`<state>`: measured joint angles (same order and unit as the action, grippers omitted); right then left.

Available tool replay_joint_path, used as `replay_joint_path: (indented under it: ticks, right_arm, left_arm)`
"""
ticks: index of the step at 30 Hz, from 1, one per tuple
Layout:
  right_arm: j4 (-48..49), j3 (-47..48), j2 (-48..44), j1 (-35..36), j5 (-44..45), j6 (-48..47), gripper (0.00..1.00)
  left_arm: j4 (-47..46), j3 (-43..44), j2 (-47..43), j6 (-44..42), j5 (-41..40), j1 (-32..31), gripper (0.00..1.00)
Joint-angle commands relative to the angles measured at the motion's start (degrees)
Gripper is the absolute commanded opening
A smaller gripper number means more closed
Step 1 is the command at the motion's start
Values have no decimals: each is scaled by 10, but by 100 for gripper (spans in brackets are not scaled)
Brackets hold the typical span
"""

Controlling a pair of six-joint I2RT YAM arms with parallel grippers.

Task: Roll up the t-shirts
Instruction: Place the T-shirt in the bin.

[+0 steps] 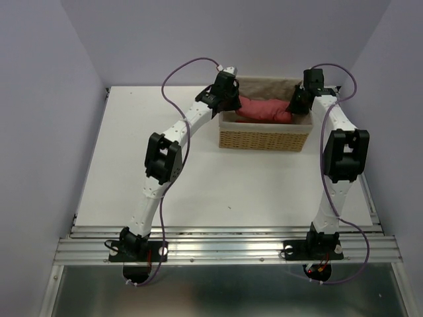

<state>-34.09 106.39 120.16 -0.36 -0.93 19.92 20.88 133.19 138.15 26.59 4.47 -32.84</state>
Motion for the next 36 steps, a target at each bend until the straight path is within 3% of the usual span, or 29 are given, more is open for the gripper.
replay_joint_path:
  ticks: [1, 32, 35, 36]
  right_arm:
    - [60, 27, 10, -8, 30, 7, 1]
    - [82, 12, 104, 8, 100, 6, 1]
    - [83, 8, 101, 8, 95, 6, 8]
    - [83, 8, 97, 8, 88, 6, 15]
  left_arm:
    - [-35, 29, 10, -17, -9, 12, 0]
    - [-60, 29, 91, -50, -33, 17, 0]
    - [-59, 28, 92, -51, -25, 18, 0]
    - [-59, 29, 92, -54, -20, 18, 0]
